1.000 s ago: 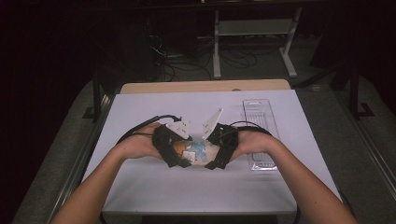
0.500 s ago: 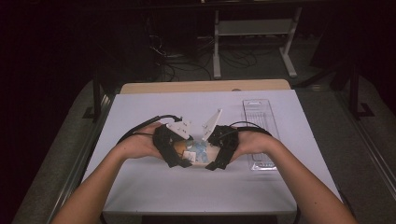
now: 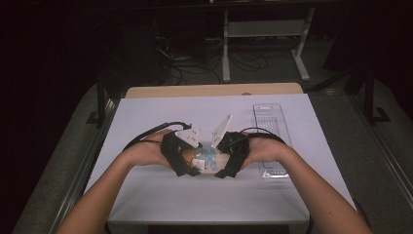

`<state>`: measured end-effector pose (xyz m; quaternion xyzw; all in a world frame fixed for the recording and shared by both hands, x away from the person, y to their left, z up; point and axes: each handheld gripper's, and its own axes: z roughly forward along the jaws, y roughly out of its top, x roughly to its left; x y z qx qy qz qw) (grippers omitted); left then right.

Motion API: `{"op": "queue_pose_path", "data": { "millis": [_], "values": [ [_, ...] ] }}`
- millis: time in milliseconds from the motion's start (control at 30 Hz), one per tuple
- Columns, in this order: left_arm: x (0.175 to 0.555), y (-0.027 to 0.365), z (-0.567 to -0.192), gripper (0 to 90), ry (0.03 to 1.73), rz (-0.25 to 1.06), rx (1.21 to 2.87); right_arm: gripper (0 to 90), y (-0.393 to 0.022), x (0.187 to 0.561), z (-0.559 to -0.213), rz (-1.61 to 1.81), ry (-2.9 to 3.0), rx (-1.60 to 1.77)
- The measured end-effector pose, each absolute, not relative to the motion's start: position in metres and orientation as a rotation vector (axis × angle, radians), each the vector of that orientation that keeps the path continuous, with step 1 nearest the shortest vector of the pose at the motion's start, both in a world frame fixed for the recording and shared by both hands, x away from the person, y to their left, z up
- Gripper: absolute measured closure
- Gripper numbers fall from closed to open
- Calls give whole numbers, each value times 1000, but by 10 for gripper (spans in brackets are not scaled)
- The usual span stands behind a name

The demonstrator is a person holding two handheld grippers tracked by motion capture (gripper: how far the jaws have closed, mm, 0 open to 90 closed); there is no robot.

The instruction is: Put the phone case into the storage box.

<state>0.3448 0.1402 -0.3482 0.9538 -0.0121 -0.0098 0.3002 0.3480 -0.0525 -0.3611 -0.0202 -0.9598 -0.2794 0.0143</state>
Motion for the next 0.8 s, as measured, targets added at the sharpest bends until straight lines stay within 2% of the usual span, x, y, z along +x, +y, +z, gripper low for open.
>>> {"op": "queue_pose_path", "data": {
  "millis": [167,533,800],
  "values": [
    [345,140,-348,0,-25,-8,2493,98,-55,349,-358,-903,-2993,-93],
    [353,165,-331,0,115,75,2372,96,-69,351,-361,-913,-3006,-186],
    [350,189,-338,0,256,127,2298,94,-83,352,-367,-950,-2986,-301]
  ]
}}
